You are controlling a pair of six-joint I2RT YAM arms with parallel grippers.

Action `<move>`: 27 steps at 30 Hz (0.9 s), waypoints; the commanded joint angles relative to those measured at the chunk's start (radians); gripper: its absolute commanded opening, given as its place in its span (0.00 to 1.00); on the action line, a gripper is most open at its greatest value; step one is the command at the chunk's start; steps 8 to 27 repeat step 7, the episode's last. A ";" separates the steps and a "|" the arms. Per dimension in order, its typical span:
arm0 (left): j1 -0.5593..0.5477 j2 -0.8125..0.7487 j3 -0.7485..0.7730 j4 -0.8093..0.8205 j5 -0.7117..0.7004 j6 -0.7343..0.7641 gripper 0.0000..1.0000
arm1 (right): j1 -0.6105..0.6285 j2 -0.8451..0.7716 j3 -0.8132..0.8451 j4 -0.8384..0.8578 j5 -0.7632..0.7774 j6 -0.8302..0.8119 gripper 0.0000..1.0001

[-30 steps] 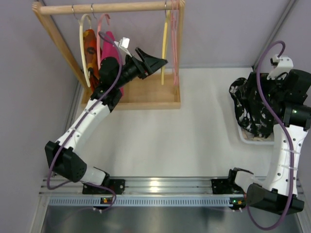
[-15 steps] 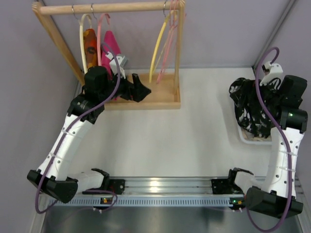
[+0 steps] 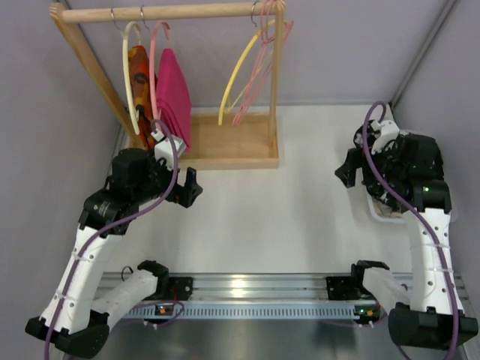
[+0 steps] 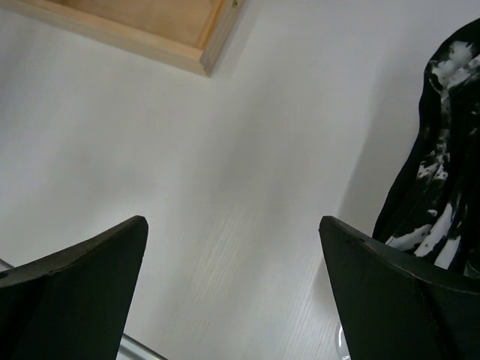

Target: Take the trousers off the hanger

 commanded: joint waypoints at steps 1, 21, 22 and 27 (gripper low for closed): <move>0.031 -0.050 -0.071 -0.028 -0.058 0.052 0.99 | 0.062 -0.070 -0.040 0.036 0.059 -0.057 0.99; 0.082 -0.061 -0.087 -0.026 -0.058 0.033 0.99 | 0.062 -0.111 -0.080 0.008 0.075 -0.094 0.99; 0.082 -0.061 -0.087 -0.026 -0.058 0.033 0.99 | 0.062 -0.111 -0.080 0.008 0.075 -0.094 0.99; 0.082 -0.061 -0.087 -0.026 -0.058 0.033 0.99 | 0.062 -0.111 -0.080 0.008 0.075 -0.094 0.99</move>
